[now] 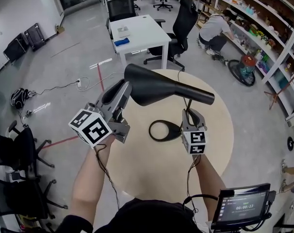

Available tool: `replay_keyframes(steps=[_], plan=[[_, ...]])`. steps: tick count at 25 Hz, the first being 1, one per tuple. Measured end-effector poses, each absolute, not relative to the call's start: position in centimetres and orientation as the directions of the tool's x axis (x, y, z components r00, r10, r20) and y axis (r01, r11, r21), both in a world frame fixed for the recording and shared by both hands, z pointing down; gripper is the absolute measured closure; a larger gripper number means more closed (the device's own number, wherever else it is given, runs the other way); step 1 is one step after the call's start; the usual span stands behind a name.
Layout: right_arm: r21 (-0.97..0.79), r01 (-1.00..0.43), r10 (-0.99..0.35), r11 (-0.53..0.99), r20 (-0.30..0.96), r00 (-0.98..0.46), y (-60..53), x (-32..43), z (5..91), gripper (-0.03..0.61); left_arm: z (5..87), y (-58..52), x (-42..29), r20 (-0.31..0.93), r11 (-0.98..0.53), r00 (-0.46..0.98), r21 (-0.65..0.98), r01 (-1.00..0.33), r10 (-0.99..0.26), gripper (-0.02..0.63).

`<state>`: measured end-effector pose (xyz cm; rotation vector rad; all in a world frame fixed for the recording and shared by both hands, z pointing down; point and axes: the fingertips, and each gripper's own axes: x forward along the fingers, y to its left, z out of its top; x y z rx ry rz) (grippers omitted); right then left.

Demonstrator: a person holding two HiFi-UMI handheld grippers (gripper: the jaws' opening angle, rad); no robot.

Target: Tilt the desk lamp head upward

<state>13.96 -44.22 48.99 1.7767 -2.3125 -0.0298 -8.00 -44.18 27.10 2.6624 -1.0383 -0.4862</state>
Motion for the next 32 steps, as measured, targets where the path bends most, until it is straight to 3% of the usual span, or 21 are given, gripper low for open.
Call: replay_keyframes(steps=[32], plan=[[0.086, -0.960, -0.953, 0.266, 0.174, -0.248, -44.1, 13.9, 49.2, 0.535, 18.4, -43.7, -2.7, -0.213, -0.798, 0.773, 0.068, -0.598, -0.598, 0.537]])
